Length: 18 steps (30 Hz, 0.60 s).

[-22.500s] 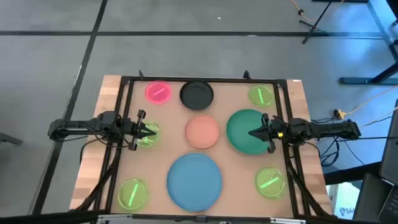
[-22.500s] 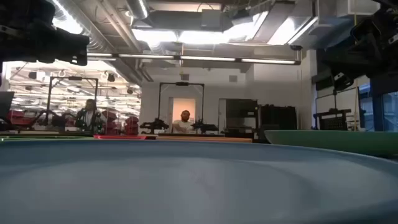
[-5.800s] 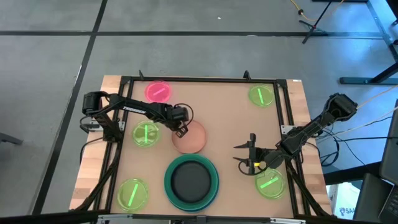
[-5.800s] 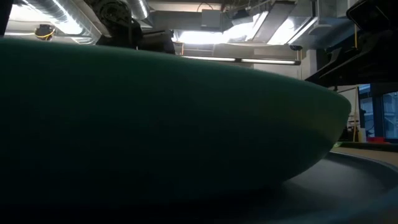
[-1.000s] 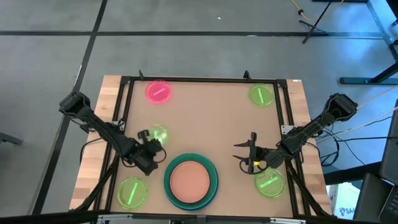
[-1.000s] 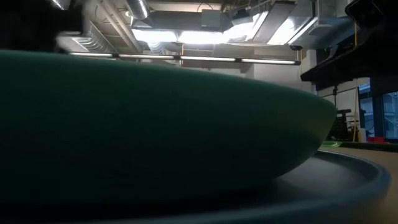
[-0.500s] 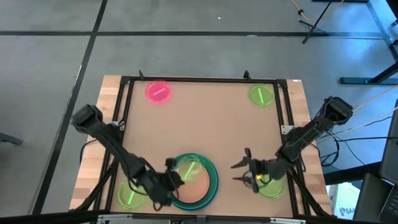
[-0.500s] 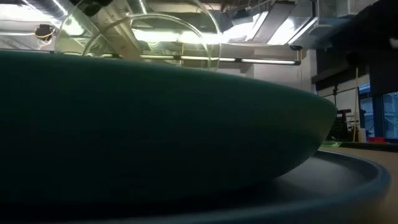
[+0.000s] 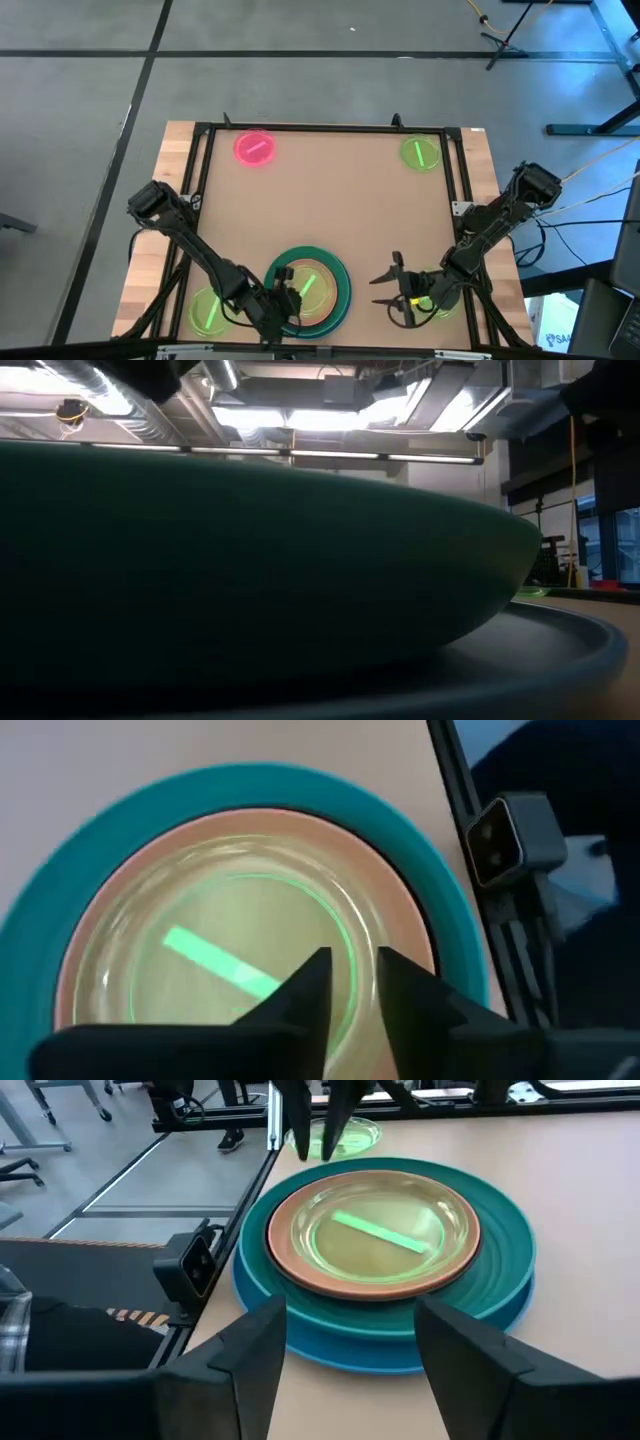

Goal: Stack plastic plates
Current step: Stack the light pink plate on top of the light green plate

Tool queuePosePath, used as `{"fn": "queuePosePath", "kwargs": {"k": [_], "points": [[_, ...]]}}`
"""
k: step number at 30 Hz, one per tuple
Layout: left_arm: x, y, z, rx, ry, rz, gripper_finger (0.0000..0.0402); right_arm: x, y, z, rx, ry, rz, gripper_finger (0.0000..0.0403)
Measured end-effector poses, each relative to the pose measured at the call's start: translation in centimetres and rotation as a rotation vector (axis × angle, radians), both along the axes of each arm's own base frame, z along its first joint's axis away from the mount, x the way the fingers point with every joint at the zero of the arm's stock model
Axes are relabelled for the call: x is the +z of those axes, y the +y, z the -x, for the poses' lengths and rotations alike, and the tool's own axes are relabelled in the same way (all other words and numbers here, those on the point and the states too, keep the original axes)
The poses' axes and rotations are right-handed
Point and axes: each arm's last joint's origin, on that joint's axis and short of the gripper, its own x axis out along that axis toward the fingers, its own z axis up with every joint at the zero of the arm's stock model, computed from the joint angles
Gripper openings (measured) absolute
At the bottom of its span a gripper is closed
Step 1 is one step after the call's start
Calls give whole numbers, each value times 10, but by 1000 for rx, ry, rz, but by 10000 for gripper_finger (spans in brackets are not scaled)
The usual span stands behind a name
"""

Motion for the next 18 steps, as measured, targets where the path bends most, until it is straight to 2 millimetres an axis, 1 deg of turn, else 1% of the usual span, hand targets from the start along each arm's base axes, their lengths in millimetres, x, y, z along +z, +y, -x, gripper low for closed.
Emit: {"fn": "queuePosePath", "kwargs": {"k": [3,6,11,15,18], "points": [[12,10,5,-11,26,-11,98,1,4,6,3,-11,4,214],[28,24,11,-21,32,-68,103,1,10,14,15,-16,13,214],[55,59,17,34,-6,-180,101,1,8,21,-19,1,61,214],[62,100,27,87,-12,-200,101,0,5,22,-41,27,65,214],[55,141,39,175,14,-222,101,-2,3,23,-59,40,88,214]]}}
